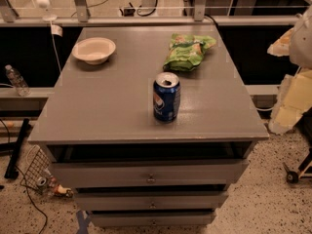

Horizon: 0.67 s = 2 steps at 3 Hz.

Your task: Move green rice chip bag near pepsi can

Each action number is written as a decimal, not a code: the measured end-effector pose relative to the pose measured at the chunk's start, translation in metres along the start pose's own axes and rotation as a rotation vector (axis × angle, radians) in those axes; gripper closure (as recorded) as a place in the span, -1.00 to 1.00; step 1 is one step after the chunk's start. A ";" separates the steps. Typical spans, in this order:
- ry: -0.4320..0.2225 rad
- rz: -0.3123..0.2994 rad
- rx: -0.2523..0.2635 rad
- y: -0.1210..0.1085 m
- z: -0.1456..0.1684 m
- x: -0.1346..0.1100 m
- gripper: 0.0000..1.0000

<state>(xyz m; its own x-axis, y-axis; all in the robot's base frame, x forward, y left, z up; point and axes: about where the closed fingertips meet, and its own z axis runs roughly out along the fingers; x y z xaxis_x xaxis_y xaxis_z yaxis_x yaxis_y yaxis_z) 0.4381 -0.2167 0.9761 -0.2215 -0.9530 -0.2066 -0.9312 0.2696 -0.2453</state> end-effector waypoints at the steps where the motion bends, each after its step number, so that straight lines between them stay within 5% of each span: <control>1: 0.000 0.000 0.000 0.000 0.000 0.000 -1.00; 2: -0.018 -0.068 0.065 -0.032 0.012 -0.007 -1.00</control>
Offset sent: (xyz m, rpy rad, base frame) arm 0.0558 -0.0005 -0.0024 -0.0256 -0.1155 0.0936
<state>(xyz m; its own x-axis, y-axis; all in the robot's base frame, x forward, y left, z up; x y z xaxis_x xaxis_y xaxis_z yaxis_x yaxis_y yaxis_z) 0.4732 -0.2169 0.9742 -0.1526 -0.9669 -0.2045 -0.9231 0.2134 -0.3199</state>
